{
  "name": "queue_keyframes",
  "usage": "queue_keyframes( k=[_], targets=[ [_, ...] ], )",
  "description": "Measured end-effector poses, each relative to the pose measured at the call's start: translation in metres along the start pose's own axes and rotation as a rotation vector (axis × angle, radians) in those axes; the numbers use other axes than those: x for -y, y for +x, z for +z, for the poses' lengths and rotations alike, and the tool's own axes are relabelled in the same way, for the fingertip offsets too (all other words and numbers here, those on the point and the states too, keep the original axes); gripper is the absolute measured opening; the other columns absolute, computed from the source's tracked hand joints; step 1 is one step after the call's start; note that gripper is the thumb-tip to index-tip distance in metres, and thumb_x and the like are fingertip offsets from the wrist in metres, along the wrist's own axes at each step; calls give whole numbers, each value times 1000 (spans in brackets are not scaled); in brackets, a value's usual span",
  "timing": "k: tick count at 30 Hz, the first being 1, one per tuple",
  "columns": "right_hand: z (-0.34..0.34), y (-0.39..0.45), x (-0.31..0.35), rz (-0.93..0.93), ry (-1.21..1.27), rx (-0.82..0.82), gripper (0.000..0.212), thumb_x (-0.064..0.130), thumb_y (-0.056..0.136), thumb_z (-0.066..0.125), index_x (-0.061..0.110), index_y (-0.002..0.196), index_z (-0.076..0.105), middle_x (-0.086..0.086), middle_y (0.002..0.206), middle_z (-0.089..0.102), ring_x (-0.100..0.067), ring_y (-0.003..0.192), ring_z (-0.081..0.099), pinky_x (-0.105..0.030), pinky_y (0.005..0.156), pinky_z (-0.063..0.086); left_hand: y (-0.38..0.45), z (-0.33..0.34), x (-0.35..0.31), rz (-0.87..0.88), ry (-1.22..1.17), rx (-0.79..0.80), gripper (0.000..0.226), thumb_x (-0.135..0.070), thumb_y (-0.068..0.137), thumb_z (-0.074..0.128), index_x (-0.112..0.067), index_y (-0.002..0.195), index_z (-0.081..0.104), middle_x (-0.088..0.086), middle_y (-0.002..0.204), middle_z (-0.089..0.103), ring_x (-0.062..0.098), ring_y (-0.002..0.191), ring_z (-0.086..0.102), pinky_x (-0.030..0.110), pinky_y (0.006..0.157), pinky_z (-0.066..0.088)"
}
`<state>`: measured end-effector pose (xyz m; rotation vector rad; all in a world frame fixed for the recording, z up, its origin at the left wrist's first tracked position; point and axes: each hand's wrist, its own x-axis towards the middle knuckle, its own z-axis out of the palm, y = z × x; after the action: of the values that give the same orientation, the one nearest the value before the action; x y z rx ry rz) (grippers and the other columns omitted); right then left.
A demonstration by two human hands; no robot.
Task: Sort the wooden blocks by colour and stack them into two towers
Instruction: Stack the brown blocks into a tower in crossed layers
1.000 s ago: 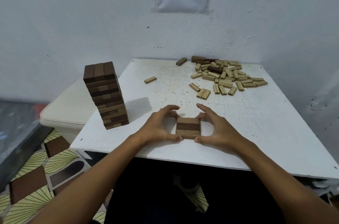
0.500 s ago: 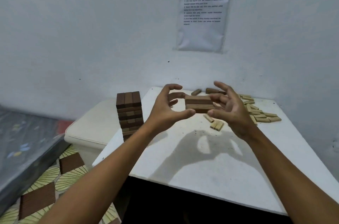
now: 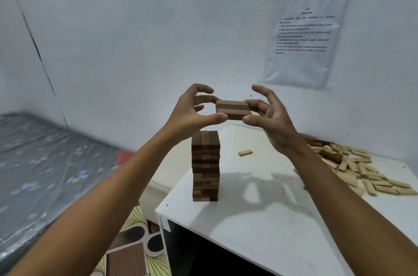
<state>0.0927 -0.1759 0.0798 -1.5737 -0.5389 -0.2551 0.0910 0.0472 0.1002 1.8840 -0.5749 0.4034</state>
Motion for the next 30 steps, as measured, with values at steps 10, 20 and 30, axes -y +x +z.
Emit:
queue_keyframes(
  k=[10, 20, 30],
  targets=[
    [41, 26, -46, 98, -43, 128, 82, 19, 63, 81, 28, 136, 42, -8, 113, 66, -16, 110, 63, -32, 95, 50, -15, -36, 54, -189, -21, 18, 72, -45, 55, 86, -24, 118, 56, -3, 113, 70, 7, 114, 61, 44, 108, 41],
    [42, 25, -66, 156, -65, 173, 80, 22, 63, 80, 36, 131, 42, -6, 116, 65, -13, 115, 60, -27, 93, 49, -22, -33, 72, -247, -7, 39, 73, -46, 52, 85, -28, 116, 57, -6, 112, 69, 6, 112, 61, 42, 108, 42],
    [44, 24, -71, 179, -89, 170, 84, 24, 62, 80, 36, 135, 40, -3, 118, 64, -12, 117, 58, -20, 84, 50, -27, -30, 73, -255, -4, 38, 76, -48, 51, 84, -26, 119, 57, -6, 113, 69, 9, 114, 61, 43, 109, 41]
  ],
)
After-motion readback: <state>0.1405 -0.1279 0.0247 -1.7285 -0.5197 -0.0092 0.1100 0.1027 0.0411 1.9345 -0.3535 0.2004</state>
